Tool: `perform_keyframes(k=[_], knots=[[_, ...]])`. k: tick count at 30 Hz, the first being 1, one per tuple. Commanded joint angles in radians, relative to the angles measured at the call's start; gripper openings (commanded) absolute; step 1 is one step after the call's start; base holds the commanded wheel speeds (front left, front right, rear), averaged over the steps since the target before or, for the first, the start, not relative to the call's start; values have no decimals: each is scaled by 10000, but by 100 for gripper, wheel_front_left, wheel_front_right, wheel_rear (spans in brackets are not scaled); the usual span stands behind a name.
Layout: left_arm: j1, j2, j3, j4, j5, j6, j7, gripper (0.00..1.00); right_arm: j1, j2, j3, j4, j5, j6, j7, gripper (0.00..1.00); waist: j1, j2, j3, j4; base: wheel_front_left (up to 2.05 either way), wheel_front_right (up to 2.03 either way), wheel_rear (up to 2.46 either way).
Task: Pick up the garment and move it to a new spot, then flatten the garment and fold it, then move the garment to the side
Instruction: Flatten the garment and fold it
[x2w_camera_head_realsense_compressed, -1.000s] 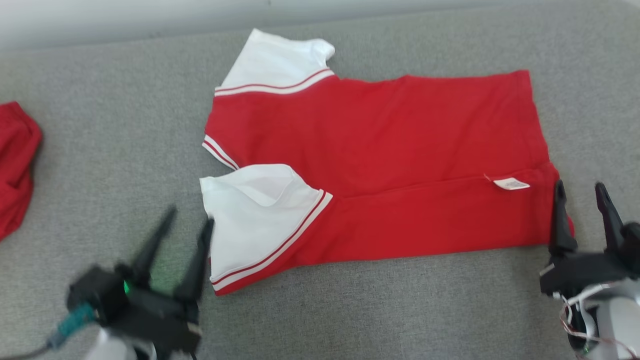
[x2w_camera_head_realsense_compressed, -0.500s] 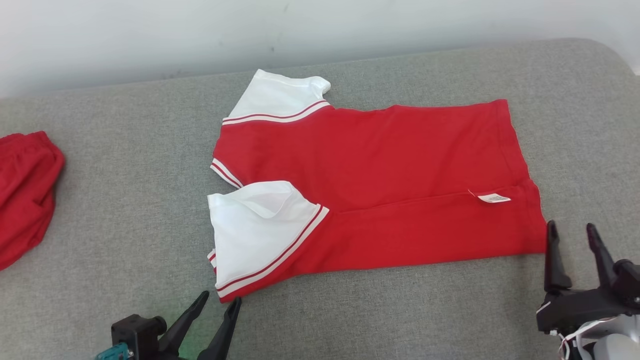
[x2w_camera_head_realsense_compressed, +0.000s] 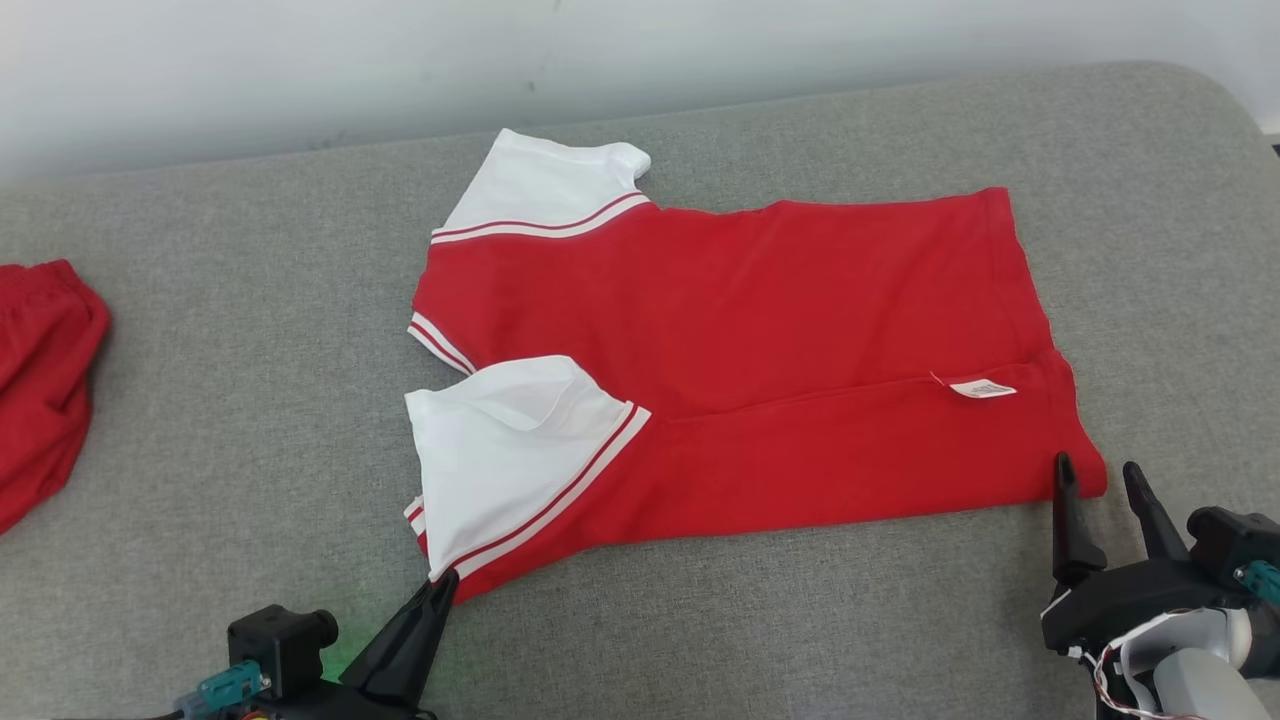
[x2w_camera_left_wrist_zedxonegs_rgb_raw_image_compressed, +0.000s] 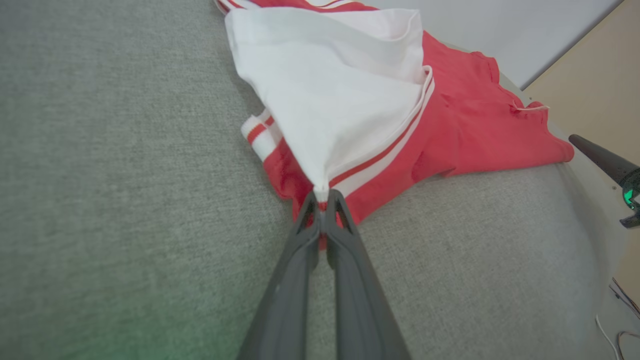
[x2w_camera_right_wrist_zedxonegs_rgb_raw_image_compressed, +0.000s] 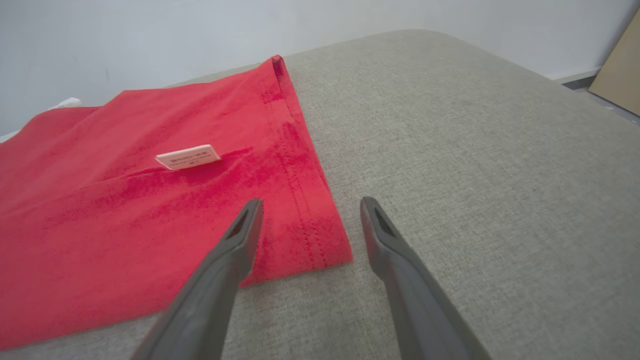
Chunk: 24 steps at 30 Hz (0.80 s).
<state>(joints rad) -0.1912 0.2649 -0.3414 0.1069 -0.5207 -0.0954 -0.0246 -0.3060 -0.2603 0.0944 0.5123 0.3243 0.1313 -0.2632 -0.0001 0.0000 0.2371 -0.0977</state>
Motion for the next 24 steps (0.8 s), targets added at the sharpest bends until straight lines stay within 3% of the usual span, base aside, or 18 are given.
perform_keyframes(k=[1,8,9,10,11,16,24], knots=[[-61,70,-32,21,-99,-35,-63,0,-184,-40,49,344,259,-11,2,100,1,0,26,15,0,0,0],[-166,186,-92,-84,-107,-70,-110,0,-1090,-206,441,1957,813,-11,2,100,1,0,206,167,0,0,0],[-181,199,-101,-86,-117,-66,-109,0,-1181,-227,540,2154,900,-11,8,57,1,0,222,184,0,0,0],[-200,217,-103,-96,-126,-71,-109,0,-1269,-230,669,2299,967,-11,13,38,1,0,235,202,0,0,0],[-211,234,-102,-111,-136,-73,-114,0,-1307,-238,810,2432,1003,-11,14,0,1,0,244,221,0,0,0],[-15,290,-107,-337,-193,-18,-111,0,-1284,-495,1097,2421,1183,-11,19,0,1,0,212,259,0,0,0],[717,360,-225,-1461,-313,187,151,0,-337,-1144,1515,1062,1761,-11,2,0,1,0,29,354,0,0,0]])
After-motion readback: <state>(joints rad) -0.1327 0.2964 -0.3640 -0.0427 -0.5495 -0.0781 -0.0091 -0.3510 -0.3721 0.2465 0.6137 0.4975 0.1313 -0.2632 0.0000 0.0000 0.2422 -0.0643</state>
